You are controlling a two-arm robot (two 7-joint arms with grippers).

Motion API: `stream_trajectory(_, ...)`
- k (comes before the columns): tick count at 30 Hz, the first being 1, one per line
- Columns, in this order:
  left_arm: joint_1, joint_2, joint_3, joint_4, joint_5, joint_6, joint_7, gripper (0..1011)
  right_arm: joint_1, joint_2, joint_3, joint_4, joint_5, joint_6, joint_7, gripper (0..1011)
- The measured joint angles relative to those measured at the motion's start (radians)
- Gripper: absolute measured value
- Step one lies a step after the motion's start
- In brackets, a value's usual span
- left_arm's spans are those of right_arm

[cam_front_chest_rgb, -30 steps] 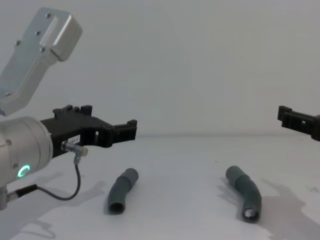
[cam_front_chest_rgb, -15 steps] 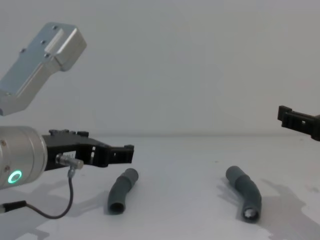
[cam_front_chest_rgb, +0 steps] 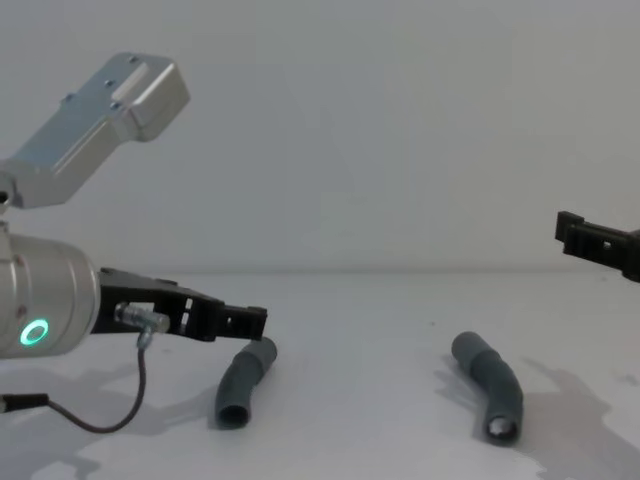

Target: Use both hands to pick up one end of the pipe from the table, align the ends, and insert them.

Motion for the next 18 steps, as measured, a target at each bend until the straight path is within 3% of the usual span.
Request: stream_trajectory(18,-0.032,-0.085,-0.023,0.032,-0.013,0.147,0.057,1001,0.0,0.0,0.0,0.0,0.0,0.0,0.0,1002)
